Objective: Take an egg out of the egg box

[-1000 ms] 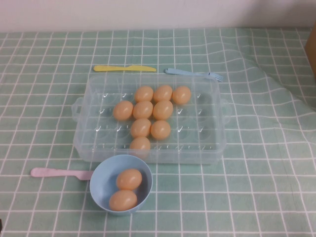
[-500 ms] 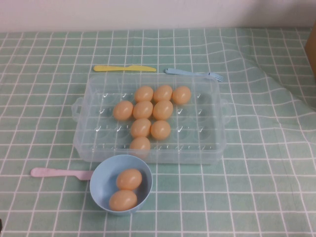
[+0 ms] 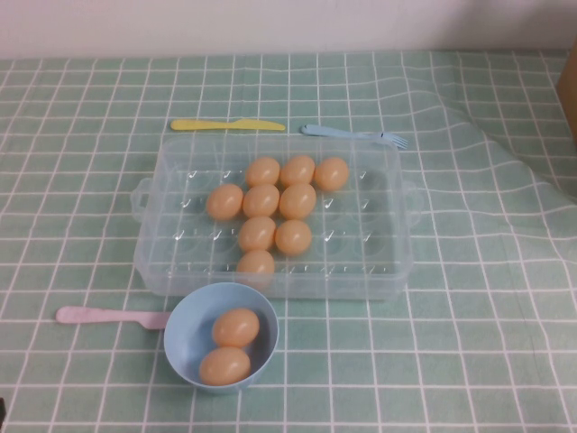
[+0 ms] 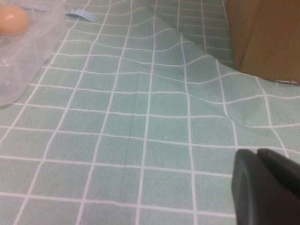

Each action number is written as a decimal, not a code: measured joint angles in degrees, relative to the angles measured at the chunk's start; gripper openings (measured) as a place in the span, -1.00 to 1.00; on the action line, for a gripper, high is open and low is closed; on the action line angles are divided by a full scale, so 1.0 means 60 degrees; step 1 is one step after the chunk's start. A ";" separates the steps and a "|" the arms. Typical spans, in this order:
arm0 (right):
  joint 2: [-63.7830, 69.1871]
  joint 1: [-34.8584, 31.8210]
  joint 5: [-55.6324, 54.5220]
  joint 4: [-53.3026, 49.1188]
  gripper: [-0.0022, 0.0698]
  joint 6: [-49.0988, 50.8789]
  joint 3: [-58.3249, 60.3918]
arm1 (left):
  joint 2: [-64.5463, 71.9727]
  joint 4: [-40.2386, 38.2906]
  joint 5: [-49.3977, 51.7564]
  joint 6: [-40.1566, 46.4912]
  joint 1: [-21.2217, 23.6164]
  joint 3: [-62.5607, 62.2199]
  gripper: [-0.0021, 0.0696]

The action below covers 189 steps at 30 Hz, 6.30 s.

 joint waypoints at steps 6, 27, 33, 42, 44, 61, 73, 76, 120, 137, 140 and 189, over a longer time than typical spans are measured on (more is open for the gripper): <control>0.0000 0.0000 0.0000 0.0000 -0.99 0.0000 0.0000 | 0.0000 -0.1688 -0.1174 -0.0533 0.0000 0.0000 -0.96; 0.0000 0.0000 0.0000 0.0013 -0.99 0.0000 0.0000 | 0.0738 -0.4157 -0.1178 -0.2021 0.0000 -0.1216 -0.95; 0.0000 0.0000 0.0000 0.0013 -0.99 0.0000 0.0000 | 0.3573 -0.2407 0.1439 -0.1677 0.0000 -0.3741 -0.96; 0.0000 0.0000 0.0000 0.0013 -0.99 0.0000 0.0000 | 0.8067 -0.2502 0.4490 0.1999 0.0000 -0.7179 -0.96; 0.0000 0.0000 0.0000 0.0013 -0.99 0.0000 0.0000 | 0.8926 -0.2654 0.5069 0.2629 0.0000 -0.7870 -0.96; 0.0000 0.0000 0.0000 0.0013 -0.99 0.0000 0.0000 | 1.5818 -0.1059 0.7991 0.5162 -0.2289 -1.4475 -0.95; 0.0000 0.0000 0.0000 0.0013 -0.99 0.0000 0.0000 | 1.8595 -0.0503 0.8178 0.6138 -0.3335 -1.7545 -0.96; 0.0000 0.0000 0.0000 0.0013 -0.99 0.0000 0.0000 | 1.8962 -0.0170 0.8198 0.6277 -0.3334 -1.7811 -0.95; 0.0000 0.0000 0.0000 0.0045 -0.99 0.0000 0.0000 | 2.1024 0.0638 0.5558 0.7362 -0.2951 -1.8012 0.51; 0.0000 0.0000 0.0000 0.0045 -0.99 0.0000 0.0000 | 2.1223 0.0283 0.5416 0.7390 -0.2879 -1.8019 0.35; 0.0000 0.0000 0.0000 0.0045 -0.99 0.0000 0.0000 | 2.1238 0.0218 0.5526 0.7390 -0.2853 -1.8019 0.13; -0.0019 0.0000 0.0000 0.0090 -0.99 0.0000 0.0000 | 1.5449 -0.0190 0.7076 0.1336 -0.4902 -1.1659 0.08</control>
